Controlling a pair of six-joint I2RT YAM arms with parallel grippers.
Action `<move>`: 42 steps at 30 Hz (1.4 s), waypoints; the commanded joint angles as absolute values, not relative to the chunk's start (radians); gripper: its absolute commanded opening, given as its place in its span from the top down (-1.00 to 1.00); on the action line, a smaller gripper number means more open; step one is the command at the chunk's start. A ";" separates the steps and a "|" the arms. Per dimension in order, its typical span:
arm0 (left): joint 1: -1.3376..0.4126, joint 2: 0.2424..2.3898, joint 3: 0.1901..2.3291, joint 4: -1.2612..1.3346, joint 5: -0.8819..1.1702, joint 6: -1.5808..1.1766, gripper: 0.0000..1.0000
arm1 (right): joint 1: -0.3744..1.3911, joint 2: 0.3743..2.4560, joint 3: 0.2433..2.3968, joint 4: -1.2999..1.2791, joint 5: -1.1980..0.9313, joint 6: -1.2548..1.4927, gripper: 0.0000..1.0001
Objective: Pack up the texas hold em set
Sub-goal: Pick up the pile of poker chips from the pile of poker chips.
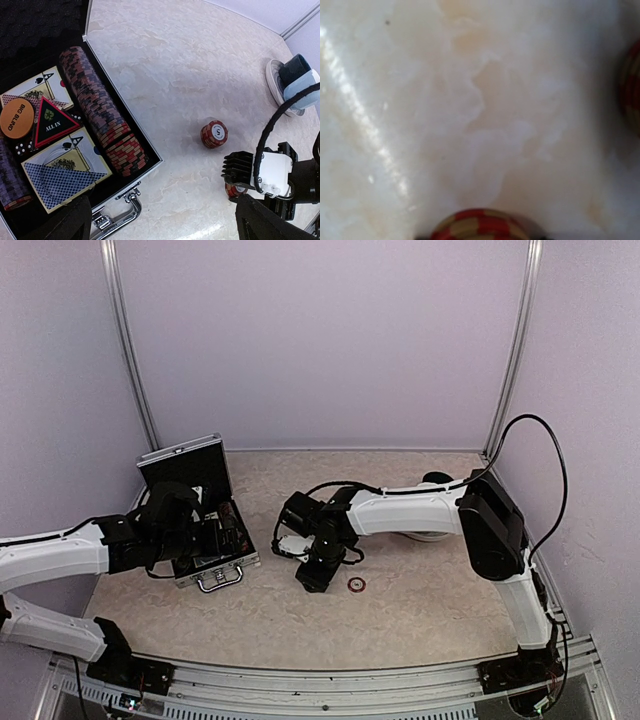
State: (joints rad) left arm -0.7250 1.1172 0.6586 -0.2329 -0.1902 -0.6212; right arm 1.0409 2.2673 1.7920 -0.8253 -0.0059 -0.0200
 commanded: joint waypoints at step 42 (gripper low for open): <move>-0.683 1.113 0.476 0.124 0.111 -0.853 -0.96 | 1.020 2.013 1.724 -0.783 -0.109 -0.147 0.47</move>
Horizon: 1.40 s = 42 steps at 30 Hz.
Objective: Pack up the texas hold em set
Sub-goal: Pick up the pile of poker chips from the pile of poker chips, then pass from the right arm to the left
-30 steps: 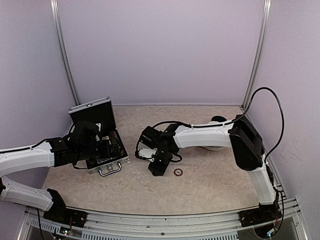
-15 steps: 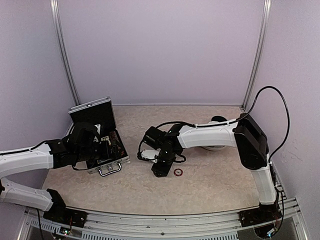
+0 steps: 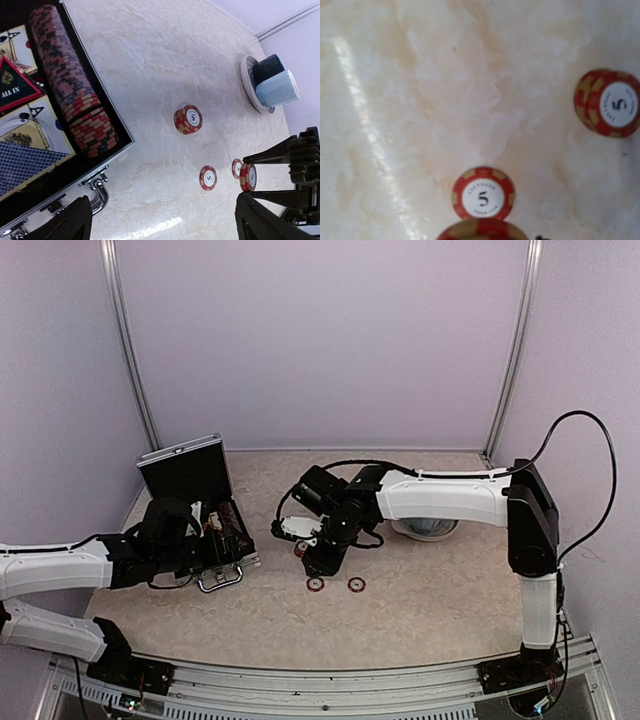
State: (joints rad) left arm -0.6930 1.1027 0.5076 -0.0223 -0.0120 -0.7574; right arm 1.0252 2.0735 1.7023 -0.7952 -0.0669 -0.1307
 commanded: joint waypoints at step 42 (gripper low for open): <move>-0.719 1.528 0.519 0.755 0.533 -1.143 -0.22 | 1.071 2.070 1.834 -0.823 -0.219 -0.173 0.46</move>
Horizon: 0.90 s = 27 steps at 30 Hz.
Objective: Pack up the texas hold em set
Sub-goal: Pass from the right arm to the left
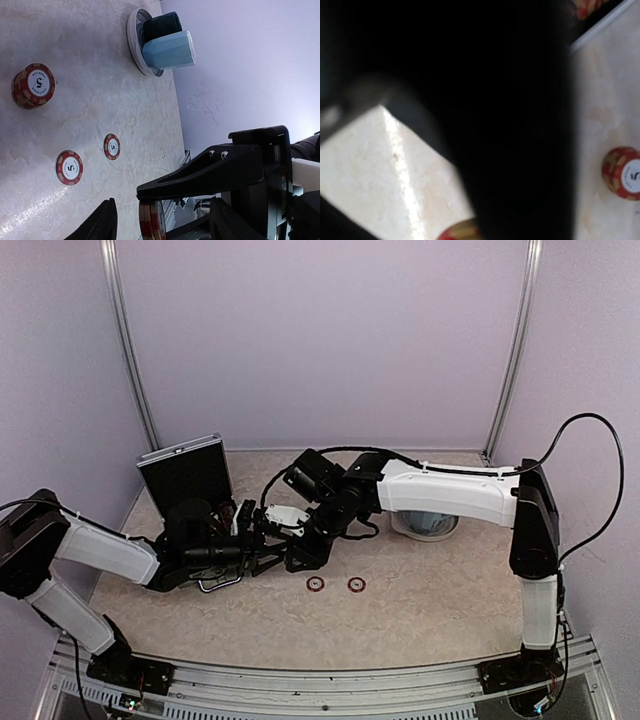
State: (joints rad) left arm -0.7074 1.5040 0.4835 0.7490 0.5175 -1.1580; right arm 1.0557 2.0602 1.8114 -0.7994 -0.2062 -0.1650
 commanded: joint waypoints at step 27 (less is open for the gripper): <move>-0.732 1.595 0.481 0.908 0.606 -1.201 0.15 | 1.069 2.067 1.837 -0.835 -0.166 -0.167 0.47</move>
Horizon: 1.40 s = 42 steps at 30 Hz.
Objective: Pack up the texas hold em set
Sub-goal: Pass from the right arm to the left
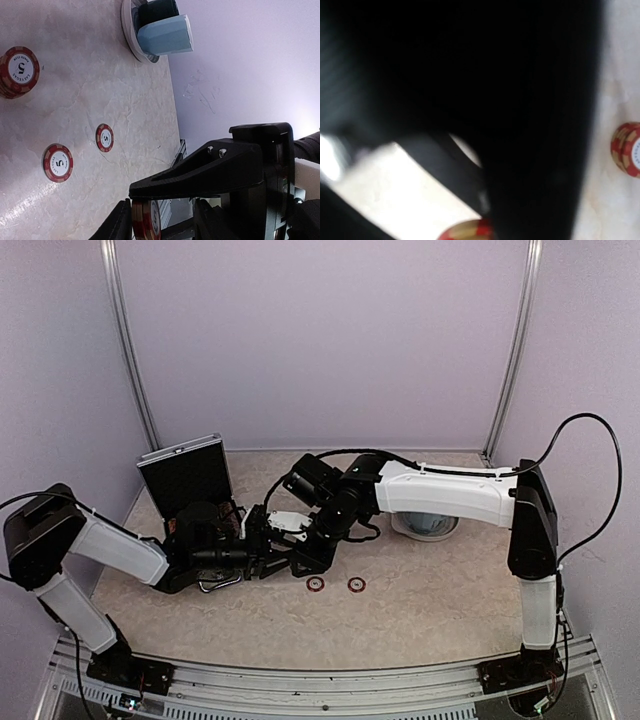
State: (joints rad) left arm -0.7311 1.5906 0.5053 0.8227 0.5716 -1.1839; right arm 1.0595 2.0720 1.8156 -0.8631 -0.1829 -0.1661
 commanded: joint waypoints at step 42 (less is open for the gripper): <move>-0.747 1.676 0.506 0.951 0.660 -1.234 0.75 | 1.065 2.083 1.835 -0.842 -0.150 -0.170 0.45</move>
State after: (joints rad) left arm -0.7364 1.6672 0.4835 0.9249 0.6319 -1.2327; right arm 1.0603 2.0720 1.8217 -0.8616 -0.1623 -0.1673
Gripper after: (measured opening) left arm 0.161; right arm 0.399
